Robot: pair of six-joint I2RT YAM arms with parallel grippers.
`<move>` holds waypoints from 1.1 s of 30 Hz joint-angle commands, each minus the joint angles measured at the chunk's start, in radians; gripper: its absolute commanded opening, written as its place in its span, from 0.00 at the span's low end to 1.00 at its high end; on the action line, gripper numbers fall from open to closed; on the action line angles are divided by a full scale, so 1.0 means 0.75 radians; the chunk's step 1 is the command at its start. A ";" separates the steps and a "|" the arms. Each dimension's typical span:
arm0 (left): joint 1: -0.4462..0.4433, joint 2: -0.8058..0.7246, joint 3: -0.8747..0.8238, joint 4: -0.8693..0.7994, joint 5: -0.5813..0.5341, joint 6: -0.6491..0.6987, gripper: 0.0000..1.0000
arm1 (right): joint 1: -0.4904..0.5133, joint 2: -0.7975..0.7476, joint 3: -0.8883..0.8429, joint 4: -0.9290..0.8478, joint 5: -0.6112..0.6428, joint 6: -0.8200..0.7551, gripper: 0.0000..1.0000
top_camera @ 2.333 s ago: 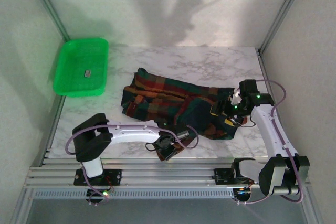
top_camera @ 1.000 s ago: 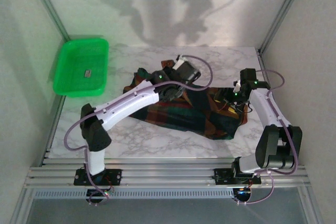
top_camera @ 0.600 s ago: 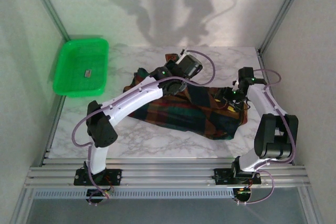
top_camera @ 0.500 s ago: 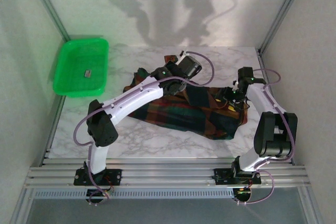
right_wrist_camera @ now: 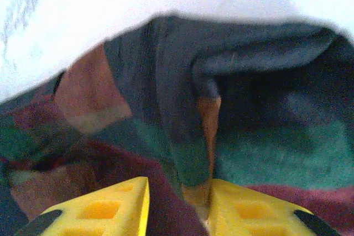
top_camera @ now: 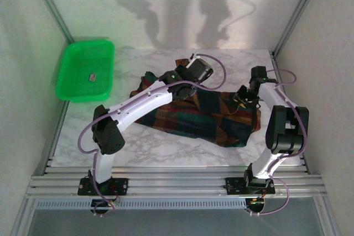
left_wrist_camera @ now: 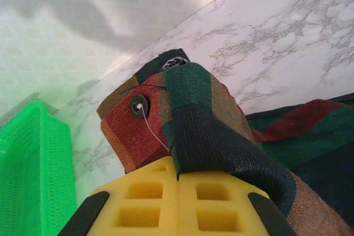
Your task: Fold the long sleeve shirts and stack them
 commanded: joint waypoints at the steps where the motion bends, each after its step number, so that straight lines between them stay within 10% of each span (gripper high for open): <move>1: -0.008 0.012 0.014 -0.014 0.019 -0.058 0.00 | -0.077 0.037 0.037 0.068 0.048 0.079 0.28; 19: -0.040 -0.078 -0.224 0.025 -0.013 -0.207 0.00 | -0.188 0.365 0.176 0.038 0.086 0.198 0.12; 27: -0.036 -0.113 -0.270 0.066 -0.006 -0.176 0.00 | -0.226 0.063 0.159 0.032 0.053 0.154 0.59; 33: -0.034 -0.116 -0.318 0.123 0.019 -0.168 0.00 | -0.232 -0.181 0.105 -0.030 -0.196 -0.021 0.64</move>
